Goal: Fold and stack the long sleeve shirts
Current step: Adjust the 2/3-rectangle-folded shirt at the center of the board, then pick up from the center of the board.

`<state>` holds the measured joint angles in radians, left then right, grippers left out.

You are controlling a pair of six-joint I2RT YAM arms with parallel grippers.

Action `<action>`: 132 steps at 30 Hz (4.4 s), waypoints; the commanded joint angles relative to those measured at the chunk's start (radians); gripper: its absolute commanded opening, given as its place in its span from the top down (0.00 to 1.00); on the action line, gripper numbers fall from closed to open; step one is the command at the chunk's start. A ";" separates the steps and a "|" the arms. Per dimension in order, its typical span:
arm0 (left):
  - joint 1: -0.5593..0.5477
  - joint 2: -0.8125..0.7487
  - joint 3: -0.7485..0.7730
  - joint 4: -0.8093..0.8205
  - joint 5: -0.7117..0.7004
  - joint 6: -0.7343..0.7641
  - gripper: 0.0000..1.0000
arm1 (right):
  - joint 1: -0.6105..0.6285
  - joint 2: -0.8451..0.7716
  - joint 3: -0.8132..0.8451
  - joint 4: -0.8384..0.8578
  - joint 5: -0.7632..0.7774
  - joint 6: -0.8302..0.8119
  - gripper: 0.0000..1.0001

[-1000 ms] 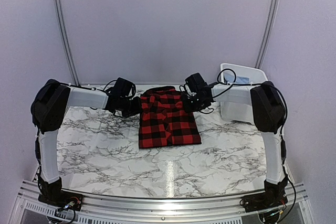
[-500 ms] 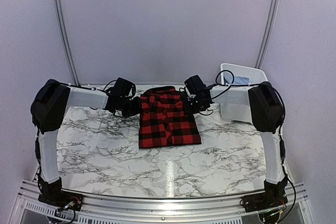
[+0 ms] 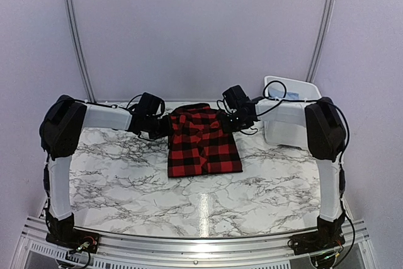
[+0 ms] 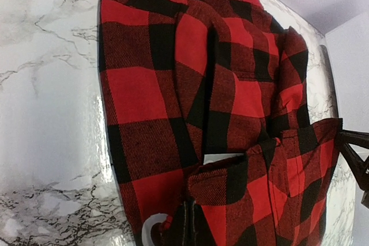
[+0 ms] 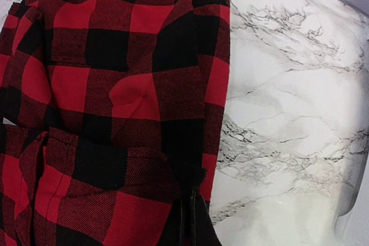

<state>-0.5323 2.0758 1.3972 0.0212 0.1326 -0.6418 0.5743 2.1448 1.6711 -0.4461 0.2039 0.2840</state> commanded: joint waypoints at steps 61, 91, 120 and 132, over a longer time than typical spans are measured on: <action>-0.248 -0.442 -0.632 -0.166 0.075 -0.300 1.00 | 0.030 -0.328 -0.504 0.230 -0.243 0.071 0.44; -0.264 -0.682 -0.824 -0.202 0.050 -0.298 1.00 | 0.376 -0.497 -0.838 0.341 -0.259 0.348 0.80; -0.264 -0.679 -0.814 -0.219 0.038 -0.295 1.00 | 0.396 -0.549 -0.914 0.295 -0.273 0.362 0.64; -0.264 -0.688 -0.811 -0.222 0.034 -0.299 1.00 | 0.402 -0.534 -0.905 0.294 -0.254 0.358 0.81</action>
<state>-0.7925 1.4147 0.5858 -0.1429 0.1822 -0.9501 0.9665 1.5944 0.7437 -0.1421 -0.0650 0.6468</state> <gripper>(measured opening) 0.007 0.248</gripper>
